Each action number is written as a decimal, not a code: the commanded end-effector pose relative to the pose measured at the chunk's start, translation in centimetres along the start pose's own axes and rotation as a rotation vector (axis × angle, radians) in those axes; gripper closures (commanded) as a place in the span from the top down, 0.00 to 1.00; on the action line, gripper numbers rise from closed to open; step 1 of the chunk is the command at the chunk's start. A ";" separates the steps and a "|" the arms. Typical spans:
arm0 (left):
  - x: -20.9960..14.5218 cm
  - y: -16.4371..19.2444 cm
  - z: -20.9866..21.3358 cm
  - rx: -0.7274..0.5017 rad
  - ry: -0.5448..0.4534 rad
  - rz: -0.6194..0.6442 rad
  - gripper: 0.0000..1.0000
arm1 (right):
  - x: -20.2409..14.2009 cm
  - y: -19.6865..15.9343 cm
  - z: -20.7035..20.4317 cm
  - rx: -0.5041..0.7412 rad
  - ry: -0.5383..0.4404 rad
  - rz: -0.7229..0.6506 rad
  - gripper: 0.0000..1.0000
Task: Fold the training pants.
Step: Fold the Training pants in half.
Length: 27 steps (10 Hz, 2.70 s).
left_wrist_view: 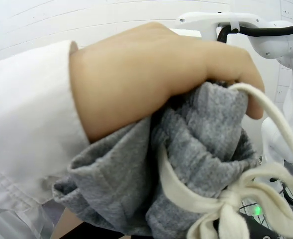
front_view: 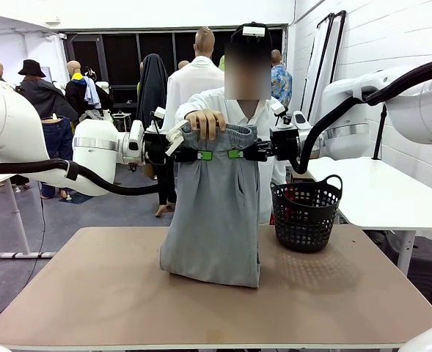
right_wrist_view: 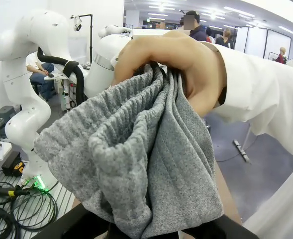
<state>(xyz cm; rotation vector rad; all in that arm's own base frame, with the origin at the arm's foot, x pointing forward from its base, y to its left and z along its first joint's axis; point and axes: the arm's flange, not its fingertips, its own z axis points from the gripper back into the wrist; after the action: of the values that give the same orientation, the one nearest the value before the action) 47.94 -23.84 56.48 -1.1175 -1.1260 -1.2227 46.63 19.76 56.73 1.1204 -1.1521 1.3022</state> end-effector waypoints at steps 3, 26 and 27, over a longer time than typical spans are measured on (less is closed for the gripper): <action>0.1 -0.3 0.1 0.001 -0.018 -0.002 0.00 | 0.2 0.1 -0.1 0.006 -0.002 0.001 0.00; 0.1 -0.3 0.1 0.001 -0.018 -0.002 0.00 | 0.2 0.1 -0.1 0.006 -0.002 0.001 0.00; 0.0 0.0 0.0 0.000 0.000 0.000 0.00 | 0.0 0.0 0.0 0.000 0.000 0.000 0.00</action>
<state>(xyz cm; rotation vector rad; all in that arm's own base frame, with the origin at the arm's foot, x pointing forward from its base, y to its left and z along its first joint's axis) 47.95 -23.83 56.44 -1.1176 -1.1252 -1.2223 46.64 19.76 56.69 1.1206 -1.1516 1.3017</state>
